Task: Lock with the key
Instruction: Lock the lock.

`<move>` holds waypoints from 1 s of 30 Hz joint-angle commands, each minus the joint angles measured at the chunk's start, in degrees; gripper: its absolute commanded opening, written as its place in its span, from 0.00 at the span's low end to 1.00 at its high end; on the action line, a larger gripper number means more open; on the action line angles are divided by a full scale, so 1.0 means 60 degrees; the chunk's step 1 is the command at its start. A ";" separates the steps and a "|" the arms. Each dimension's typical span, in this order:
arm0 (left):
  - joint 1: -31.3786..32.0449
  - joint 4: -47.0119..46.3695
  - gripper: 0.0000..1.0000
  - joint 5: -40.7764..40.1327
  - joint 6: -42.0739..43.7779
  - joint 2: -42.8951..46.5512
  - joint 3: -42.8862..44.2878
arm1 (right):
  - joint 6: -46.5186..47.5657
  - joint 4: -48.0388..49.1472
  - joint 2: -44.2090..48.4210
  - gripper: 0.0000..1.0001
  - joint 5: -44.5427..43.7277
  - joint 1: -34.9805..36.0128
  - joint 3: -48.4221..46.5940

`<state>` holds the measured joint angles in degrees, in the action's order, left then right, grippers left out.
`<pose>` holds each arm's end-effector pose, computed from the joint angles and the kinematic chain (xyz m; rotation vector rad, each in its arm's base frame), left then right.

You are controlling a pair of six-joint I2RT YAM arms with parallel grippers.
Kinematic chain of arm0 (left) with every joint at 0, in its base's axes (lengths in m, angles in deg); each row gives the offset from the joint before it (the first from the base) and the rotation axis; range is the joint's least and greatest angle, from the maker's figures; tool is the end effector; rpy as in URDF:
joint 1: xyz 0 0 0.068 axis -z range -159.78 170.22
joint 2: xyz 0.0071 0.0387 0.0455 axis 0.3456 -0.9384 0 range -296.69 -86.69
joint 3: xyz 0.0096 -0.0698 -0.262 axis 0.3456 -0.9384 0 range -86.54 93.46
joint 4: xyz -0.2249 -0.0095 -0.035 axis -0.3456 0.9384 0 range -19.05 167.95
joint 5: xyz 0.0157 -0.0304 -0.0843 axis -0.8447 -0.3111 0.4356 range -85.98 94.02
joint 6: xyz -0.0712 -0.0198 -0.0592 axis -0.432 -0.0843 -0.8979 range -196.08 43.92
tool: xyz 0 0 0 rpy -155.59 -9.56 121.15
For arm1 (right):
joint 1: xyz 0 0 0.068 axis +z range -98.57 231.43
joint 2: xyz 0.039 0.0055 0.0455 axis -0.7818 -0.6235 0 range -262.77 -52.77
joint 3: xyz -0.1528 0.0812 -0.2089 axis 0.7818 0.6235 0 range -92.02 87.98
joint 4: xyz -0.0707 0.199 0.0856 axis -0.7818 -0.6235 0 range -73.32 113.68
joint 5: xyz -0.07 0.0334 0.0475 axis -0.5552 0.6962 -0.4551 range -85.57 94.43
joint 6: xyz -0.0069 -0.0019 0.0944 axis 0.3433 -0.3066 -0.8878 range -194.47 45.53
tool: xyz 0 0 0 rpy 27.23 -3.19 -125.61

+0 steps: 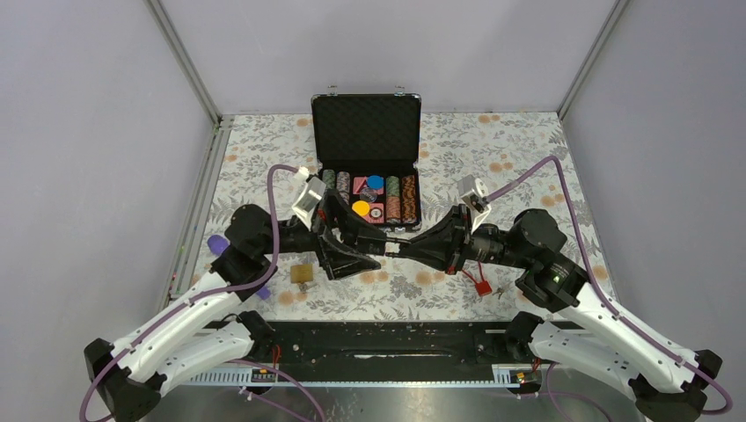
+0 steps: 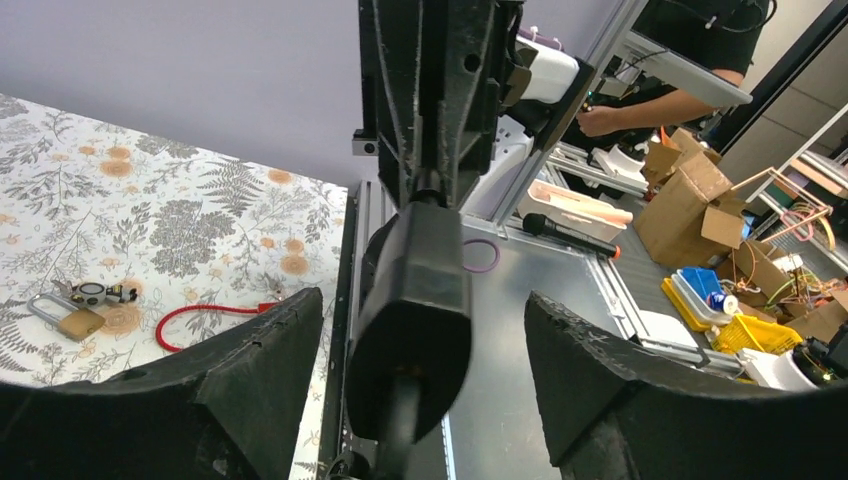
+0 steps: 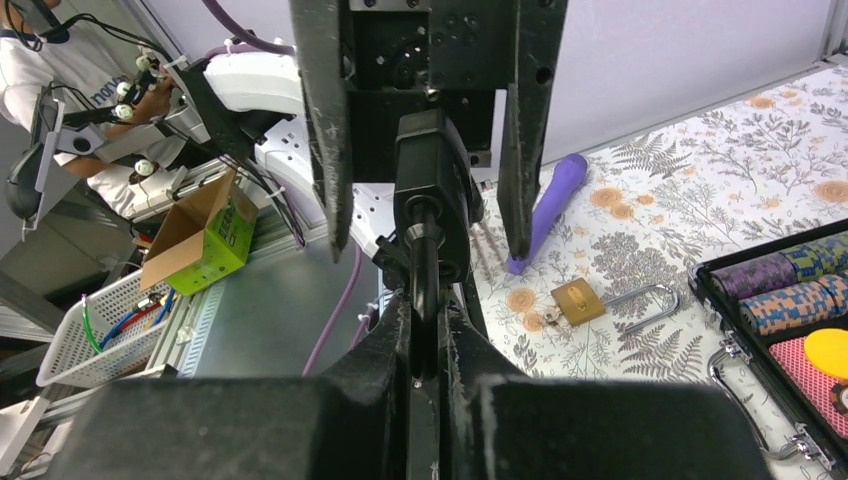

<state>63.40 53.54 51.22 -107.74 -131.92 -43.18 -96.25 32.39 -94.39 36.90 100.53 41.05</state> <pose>0.0832 -0.1643 0.3884 0.9289 1.2953 -1.5846 0.0753 0.1571 0.4024 -0.8492 1.2536 1.3901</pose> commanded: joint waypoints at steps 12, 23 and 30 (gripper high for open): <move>-0.0002 -0.2097 0.37 -0.0303 -0.1176 -0.0277 -0.0148 | -0.0222 0.1479 0.0251 0.00 -0.0237 -0.0010 -0.0420; 0.0006 -0.1061 0.00 -0.0666 -0.1065 -0.0526 0.0279 | 0.0018 0.0208 0.0103 0.10 -0.1174 -0.0013 -0.0728; -0.0022 0.0308 0.00 -0.1820 -0.0769 -0.0275 0.0770 | 0.0100 -0.0543 0.0226 0.51 -0.1620 -0.0010 -0.0542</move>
<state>63.33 53.85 46.13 -113.77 -134.96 -43.55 -96.34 28.72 -94.02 30.12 100.49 39.19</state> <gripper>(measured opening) 0.352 0.482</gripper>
